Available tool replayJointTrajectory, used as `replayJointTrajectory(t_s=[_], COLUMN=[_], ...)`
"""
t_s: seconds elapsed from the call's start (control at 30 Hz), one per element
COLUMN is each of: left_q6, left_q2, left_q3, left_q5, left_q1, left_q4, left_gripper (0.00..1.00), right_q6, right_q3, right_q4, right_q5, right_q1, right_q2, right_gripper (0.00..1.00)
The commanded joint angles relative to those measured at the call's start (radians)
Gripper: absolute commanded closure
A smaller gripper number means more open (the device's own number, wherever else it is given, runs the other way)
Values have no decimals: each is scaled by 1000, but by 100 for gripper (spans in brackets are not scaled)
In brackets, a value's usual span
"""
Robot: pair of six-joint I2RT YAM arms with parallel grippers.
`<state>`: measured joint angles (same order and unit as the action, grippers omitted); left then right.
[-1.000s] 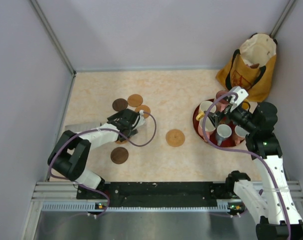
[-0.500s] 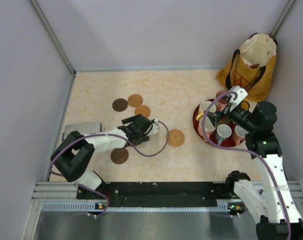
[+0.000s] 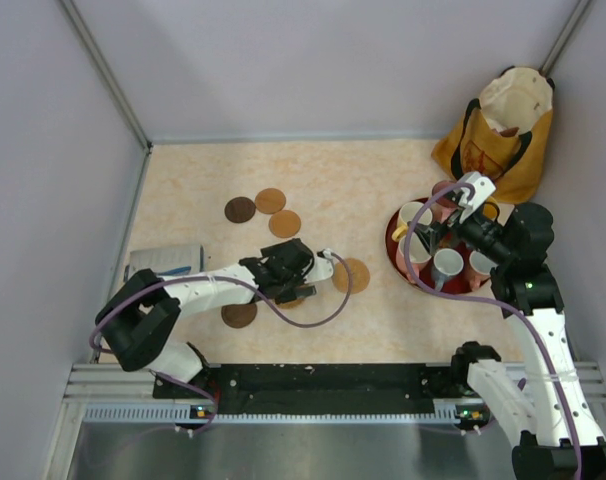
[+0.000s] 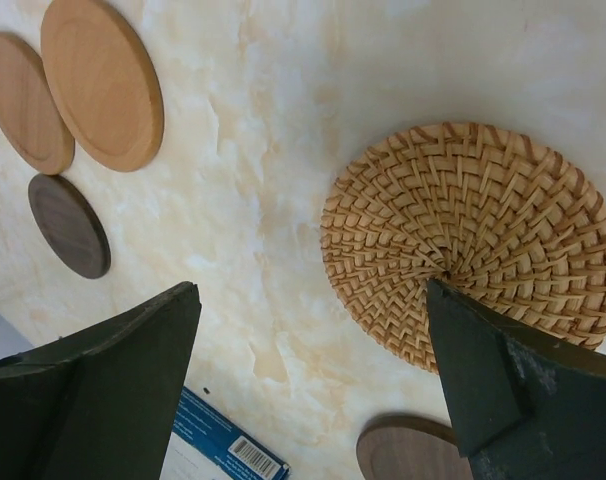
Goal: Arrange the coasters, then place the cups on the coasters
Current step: Move the coaster to the center of the board.
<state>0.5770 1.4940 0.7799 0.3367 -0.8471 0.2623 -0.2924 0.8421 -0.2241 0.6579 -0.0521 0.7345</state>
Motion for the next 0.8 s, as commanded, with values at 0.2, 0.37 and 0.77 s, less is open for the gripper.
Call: replayJointTrajectory(t_s=[0.2,0.37,0.77], left_q6=[-6,56,118], left_q2=[-106,-233,-371], left_q3=[88,45,-166], left_q5=[-7,-82,-122], left_q1=[112,164,174], left_q4=[23,156,304], left_gripper=[2,1,2], right_q6=[-8,-11,-7], right_q3=[3,3,5], right_q4=[32,32,34], right_q5=[14,16,19], right_q1=[-8,-6,-6], right_q2=[-3,-3,-6], right_gripper=[1,1,1])
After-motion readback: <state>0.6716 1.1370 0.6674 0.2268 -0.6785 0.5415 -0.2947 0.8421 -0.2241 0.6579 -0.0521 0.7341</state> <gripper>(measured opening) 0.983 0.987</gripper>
